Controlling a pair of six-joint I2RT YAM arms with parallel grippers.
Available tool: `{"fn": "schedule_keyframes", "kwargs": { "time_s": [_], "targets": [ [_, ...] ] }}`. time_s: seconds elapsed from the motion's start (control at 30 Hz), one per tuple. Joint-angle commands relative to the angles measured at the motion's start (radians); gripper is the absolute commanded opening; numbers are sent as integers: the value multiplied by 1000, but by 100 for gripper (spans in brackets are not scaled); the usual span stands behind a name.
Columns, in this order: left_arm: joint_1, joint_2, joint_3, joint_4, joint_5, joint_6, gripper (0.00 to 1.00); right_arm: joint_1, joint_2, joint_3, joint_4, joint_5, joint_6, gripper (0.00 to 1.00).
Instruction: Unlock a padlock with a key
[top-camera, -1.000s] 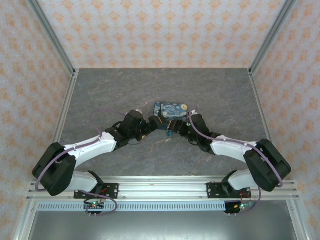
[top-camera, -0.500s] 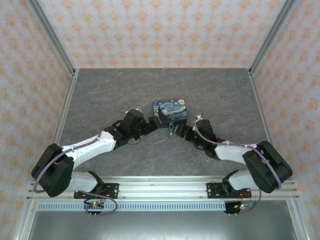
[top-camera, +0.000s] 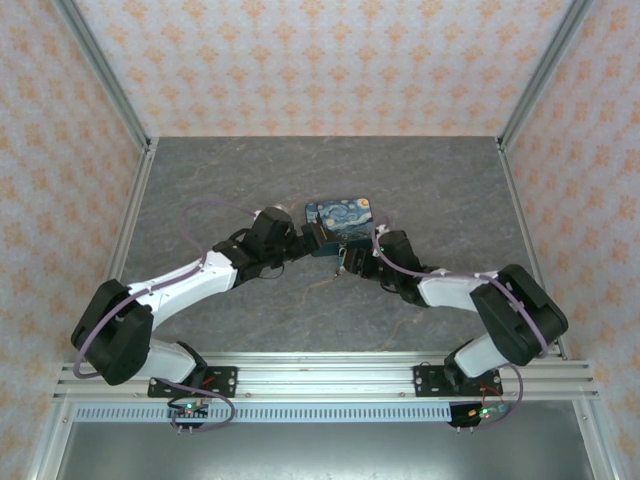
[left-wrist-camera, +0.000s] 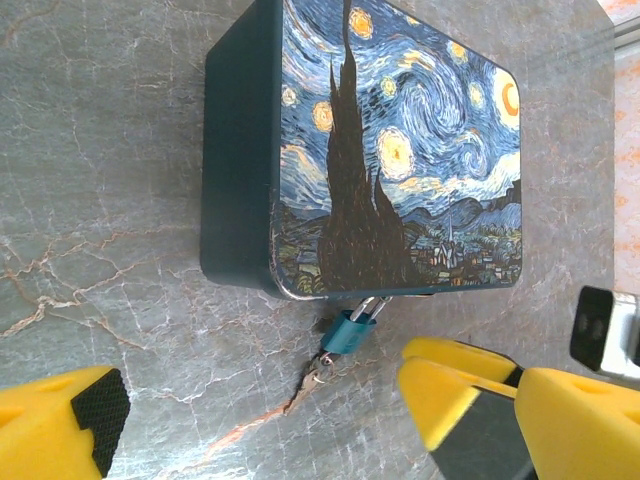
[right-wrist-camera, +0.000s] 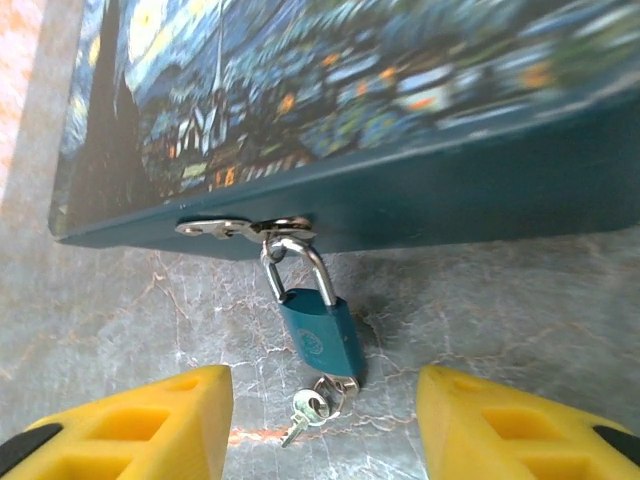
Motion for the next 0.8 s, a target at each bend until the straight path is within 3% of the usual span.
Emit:
{"fn": "schedule_keyframes", "kwargs": {
  "time_s": [0.0, 0.53, 0.77],
  "targets": [
    [9, 0, -6, -8, -34, -4, 100, 33, 55, 50, -68, 29, -68, 50],
    [10, 7, -18, 21, -18, -22, 100, 85, 153, 112, -152, 228, -74, 43],
    [9, 15, -17, 28, -9, -27, 100, 85, 202, 152, -145, 237, -65, 38]
  ]
}}
